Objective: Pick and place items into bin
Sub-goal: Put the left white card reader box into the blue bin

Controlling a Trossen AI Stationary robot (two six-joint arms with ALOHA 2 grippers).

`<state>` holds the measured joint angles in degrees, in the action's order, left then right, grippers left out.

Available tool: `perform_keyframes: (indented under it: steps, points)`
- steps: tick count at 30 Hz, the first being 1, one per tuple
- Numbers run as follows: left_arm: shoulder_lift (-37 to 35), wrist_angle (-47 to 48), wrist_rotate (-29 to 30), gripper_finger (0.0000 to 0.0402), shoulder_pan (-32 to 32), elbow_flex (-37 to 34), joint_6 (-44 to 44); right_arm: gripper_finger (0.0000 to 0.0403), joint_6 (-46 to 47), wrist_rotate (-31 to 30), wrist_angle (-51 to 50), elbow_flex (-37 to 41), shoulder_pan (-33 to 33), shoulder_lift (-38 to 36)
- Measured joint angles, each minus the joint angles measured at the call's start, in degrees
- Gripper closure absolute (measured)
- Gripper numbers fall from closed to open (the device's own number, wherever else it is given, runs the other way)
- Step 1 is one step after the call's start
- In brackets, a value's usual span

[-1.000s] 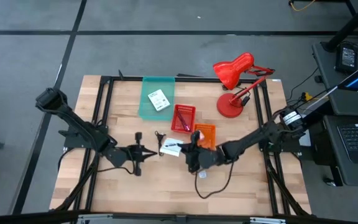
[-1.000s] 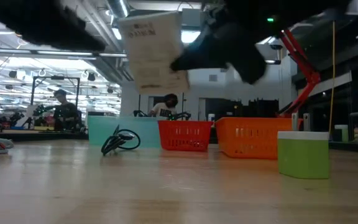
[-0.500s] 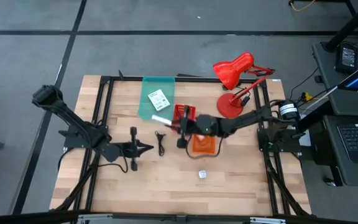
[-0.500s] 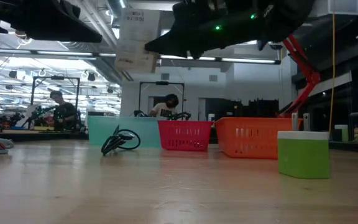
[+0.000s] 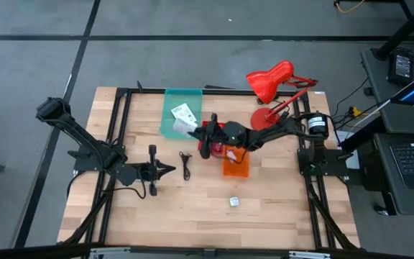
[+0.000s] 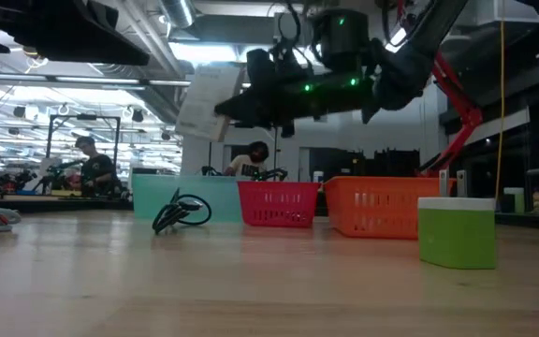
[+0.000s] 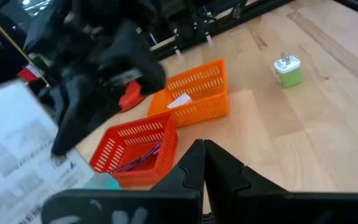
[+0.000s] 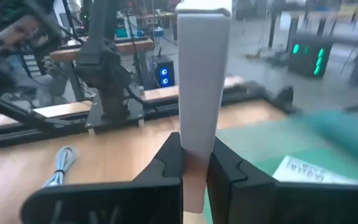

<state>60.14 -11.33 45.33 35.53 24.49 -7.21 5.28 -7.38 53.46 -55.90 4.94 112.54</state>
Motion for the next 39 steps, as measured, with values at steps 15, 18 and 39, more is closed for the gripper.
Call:
perform_keyframes:
  steps: [15, 18, 39]
  points:
    - [0.00, -0.55, 1.94, 0.0400, -0.07, 0.00, -0.64, 0.0383, 11.21, 3.19, 0.59, -0.10, 5.21, 1.92]
    - [0.00, -0.57, 1.94, 0.0400, -0.07, 0.00, -0.62, 0.0381, 11.00, 2.99, 0.37, -0.43, 6.16, 1.92]
    - [0.00, -0.75, 2.16, 0.0400, -0.07, 0.00, -0.61, 0.0340, 6.24, 1.86, -2.29, -0.56, 8.34, 1.89]
